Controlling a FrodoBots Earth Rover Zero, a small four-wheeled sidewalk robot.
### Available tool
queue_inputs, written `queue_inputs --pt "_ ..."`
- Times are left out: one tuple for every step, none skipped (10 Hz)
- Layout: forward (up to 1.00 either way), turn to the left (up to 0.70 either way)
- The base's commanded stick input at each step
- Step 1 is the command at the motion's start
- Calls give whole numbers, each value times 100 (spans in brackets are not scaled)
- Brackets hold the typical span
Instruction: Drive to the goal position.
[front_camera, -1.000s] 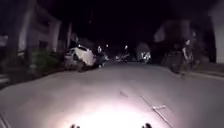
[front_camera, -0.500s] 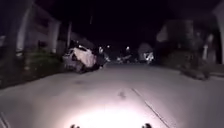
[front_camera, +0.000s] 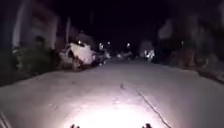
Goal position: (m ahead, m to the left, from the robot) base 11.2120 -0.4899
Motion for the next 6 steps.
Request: queue_inputs --pt "85 0" --pt "85 0" --pt "85 0" --pt "85 0" --pt "85 0" --pt "85 0"
